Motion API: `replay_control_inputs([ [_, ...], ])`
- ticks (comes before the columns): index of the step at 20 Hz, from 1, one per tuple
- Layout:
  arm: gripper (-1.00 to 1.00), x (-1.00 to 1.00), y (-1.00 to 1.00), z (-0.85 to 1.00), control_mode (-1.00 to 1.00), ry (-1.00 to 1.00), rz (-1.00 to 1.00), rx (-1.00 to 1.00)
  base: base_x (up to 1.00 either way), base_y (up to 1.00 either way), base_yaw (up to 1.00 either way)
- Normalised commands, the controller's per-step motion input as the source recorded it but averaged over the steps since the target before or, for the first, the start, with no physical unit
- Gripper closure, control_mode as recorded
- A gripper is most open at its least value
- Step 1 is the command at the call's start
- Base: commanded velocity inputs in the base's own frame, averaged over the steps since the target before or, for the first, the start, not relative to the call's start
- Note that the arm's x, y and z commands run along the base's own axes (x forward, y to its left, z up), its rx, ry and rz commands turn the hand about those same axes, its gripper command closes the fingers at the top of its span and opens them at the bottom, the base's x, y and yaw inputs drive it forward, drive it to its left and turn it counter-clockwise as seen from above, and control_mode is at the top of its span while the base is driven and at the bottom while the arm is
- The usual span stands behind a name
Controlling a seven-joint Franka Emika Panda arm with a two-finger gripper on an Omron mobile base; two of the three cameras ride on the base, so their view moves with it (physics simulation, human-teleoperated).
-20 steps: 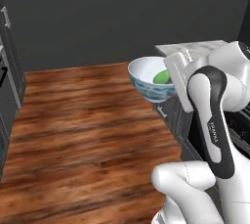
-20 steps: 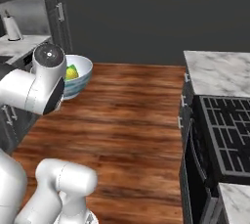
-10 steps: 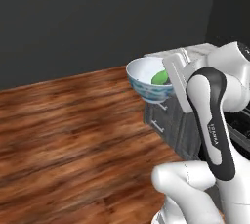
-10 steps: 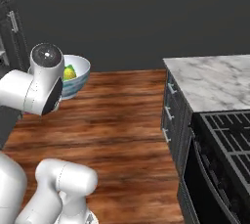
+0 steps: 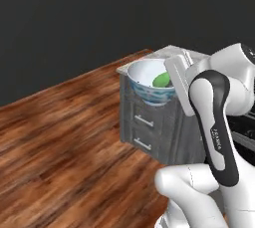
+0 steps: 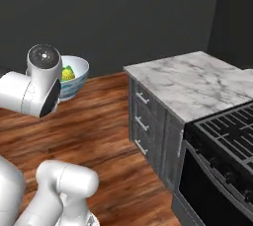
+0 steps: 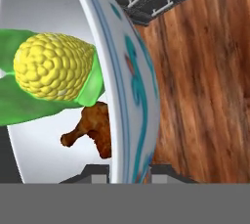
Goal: The microwave is finished heating the chicken drumstick and corn. Take the bowl containing the food and place it on the dining counter.
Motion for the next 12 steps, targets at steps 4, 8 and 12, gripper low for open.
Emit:
replay_control_inputs([
  [4,1.00,0.00,0.00,0.00,1.00,0.00,0.00,0.00,0.93,0.86,-0.69],
  [8,1.00,0.00,0.00,0.00,1.00,0.00,0.00,0.00,0.94,0.86,-0.69],
  [12,1.00,0.00,0.00,0.00,1.00,0.00,0.00,0.00,0.96,0.86,-0.69],
])
